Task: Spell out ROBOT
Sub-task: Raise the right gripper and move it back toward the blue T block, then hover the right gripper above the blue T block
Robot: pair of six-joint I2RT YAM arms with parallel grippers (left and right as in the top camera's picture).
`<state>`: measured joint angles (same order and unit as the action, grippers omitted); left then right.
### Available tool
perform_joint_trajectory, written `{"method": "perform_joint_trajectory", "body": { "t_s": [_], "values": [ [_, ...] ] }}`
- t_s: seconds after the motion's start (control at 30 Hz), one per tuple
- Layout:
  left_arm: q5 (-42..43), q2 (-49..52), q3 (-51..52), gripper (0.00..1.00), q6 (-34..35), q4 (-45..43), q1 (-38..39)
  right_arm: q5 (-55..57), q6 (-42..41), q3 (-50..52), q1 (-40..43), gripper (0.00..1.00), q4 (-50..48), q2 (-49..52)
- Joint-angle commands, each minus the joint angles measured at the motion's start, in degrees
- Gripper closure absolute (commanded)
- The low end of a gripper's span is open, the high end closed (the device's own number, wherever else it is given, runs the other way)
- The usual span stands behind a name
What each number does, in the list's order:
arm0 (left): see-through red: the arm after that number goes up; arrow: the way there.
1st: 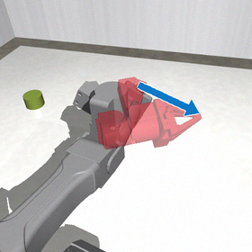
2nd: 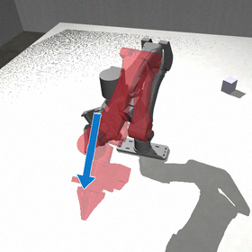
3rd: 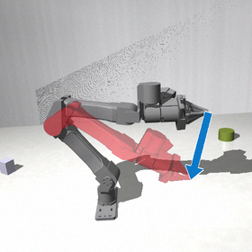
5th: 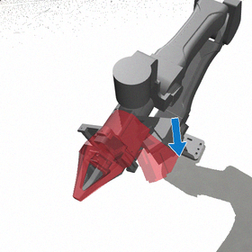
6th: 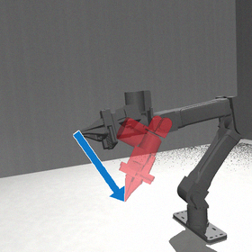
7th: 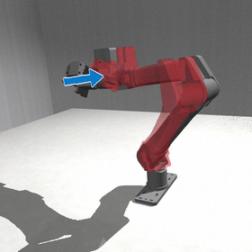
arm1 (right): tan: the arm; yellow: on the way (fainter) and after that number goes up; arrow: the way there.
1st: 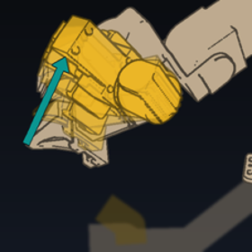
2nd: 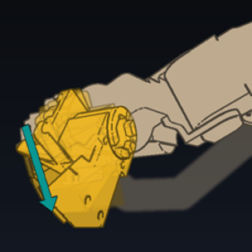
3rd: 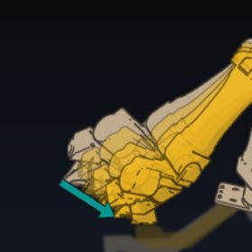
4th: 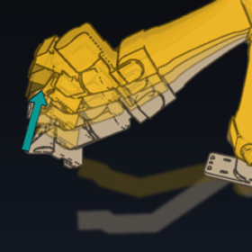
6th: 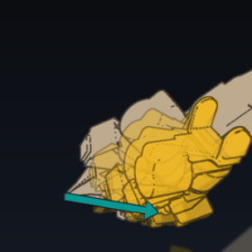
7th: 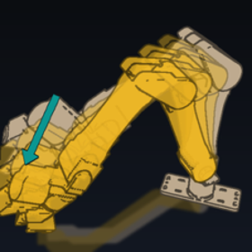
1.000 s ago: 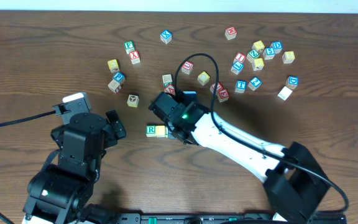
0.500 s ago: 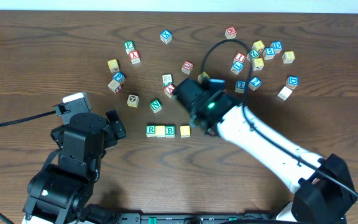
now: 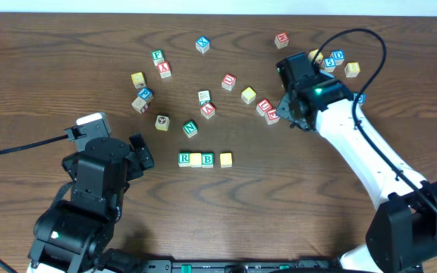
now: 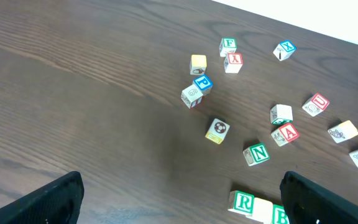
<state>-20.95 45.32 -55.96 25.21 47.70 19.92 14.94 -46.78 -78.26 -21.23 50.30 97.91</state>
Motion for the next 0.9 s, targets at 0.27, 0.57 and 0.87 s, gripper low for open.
{"method": "perform_joint_trajectory", "body": {
  "t_s": [0.27, 0.57, 0.87],
  "values": [
    [-0.8, 0.0, -1.3, 0.01, -0.8, 0.1, -0.3, 1.9, 7.7, -1.2, 0.9, 0.38, -6.0, 9.7],
    [-0.8, 0.0, -1.3, 0.01, -0.8, 0.0, -0.3, 3.0, 15.3, -1.2, 2.9, 0.37, -10.4, 13.4],
    [-0.8, 0.0, -1.3, 0.01, -0.8, 0.0, -0.3, 2.4, 20.3, -1.2, 6.5, 0.28, -15.2, 14.3]
  ]
}}
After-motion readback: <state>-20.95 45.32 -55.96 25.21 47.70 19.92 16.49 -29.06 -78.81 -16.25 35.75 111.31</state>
